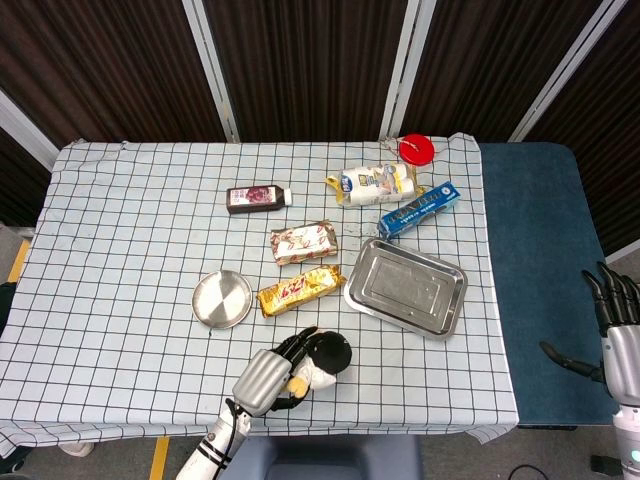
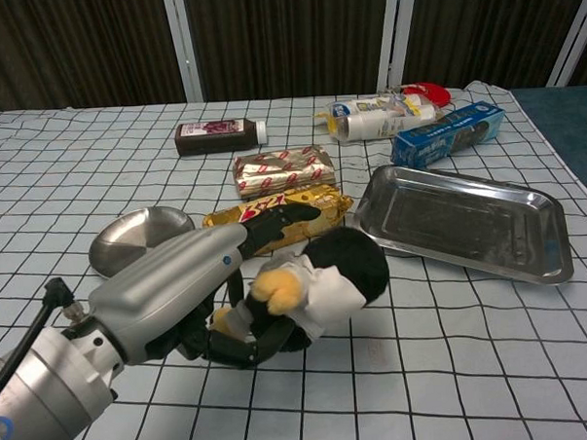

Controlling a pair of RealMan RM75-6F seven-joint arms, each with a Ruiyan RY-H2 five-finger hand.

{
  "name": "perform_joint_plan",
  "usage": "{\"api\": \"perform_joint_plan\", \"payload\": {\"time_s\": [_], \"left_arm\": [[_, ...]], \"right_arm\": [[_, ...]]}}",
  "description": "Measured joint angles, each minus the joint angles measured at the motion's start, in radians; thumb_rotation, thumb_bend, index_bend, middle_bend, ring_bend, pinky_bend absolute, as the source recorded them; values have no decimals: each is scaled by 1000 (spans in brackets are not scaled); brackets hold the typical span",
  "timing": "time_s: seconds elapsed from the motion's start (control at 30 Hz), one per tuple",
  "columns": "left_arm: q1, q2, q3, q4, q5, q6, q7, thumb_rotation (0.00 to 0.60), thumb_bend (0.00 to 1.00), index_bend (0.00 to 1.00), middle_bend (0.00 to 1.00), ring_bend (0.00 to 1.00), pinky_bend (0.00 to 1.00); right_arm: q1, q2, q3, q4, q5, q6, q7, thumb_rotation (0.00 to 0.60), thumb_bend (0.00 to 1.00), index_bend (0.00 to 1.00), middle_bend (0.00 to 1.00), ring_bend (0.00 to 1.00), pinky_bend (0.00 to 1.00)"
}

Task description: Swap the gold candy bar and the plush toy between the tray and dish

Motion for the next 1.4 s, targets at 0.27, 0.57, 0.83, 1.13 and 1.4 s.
{"api": "perform_joint_plan", "payload": {"time_s": [0.27, 0.57, 0.83, 1.13, 1.4], "left_arm": [[-10, 24, -10, 3, -10, -15, 51, 600, 427, 0, 0, 0, 265], [-28, 139, -111, -61, -96, -2, 238, 600, 430, 0, 0, 0, 248], [-99, 136, -179, 12, -155, -86, 175, 600, 430, 0, 0, 0, 225], [-188, 61, -213, 131, -209, -165, 145, 600, 427, 0, 0, 0, 210], [-248, -5, -241, 244, -281, -195, 178, 600, 425, 0, 0, 0, 180]], "right_arm": [[2, 1, 1, 0, 3, -7, 4, 600, 64, 0, 0, 0, 36], [4, 2, -10, -3, -10, -20, -3, 600, 64, 0, 0, 0, 38], [3, 3, -18, -3, -23, -21, -6, 600, 64, 0, 0, 0, 38], [-3, 4, -30, 0, -49, -10, -1, 600, 63, 0, 0, 0, 38], [-1, 10, -37, -3, -51, -22, -6, 600, 64, 0, 0, 0, 38]]}}
